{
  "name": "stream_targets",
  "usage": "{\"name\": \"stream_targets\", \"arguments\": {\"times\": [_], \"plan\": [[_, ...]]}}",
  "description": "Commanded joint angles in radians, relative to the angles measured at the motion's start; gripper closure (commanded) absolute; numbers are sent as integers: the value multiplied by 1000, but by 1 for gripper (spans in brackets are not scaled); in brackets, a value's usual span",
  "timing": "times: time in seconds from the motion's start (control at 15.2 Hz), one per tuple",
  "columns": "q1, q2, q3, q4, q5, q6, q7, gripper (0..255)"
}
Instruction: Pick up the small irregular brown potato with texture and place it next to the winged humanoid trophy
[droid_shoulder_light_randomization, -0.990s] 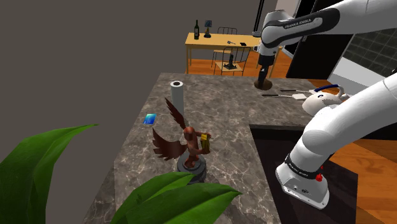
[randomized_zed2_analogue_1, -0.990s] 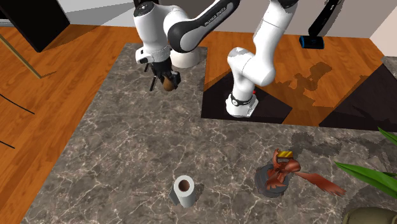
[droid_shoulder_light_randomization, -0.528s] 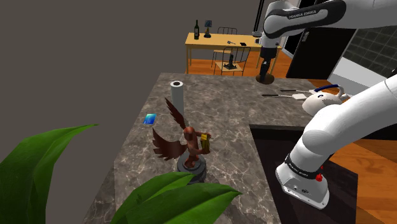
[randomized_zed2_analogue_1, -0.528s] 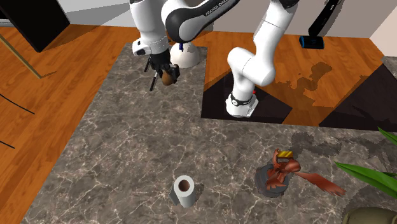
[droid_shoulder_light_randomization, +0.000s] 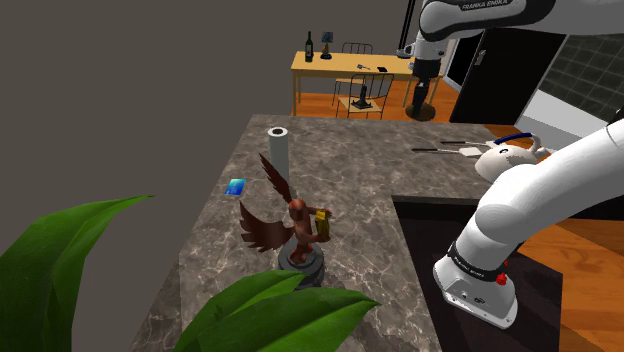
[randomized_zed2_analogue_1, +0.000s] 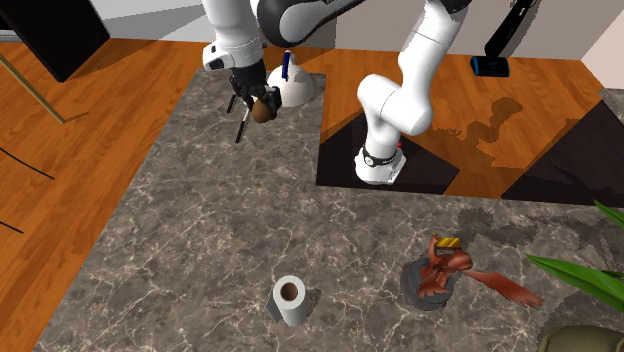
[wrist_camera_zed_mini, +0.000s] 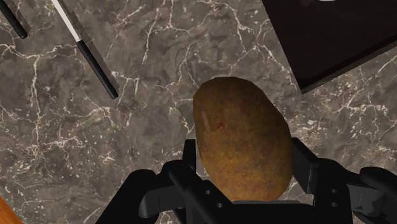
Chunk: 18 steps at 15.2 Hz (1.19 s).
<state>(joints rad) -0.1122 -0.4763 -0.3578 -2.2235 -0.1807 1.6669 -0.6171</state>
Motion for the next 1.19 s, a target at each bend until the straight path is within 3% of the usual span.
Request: {"name": "stream_targets", "arguments": {"times": [0.0, 1.12], "plan": [[2, 2, 3, 28, 3, -26, -1, 255], [14, 43, 21, 290, 24, -249, -18, 255]]}}
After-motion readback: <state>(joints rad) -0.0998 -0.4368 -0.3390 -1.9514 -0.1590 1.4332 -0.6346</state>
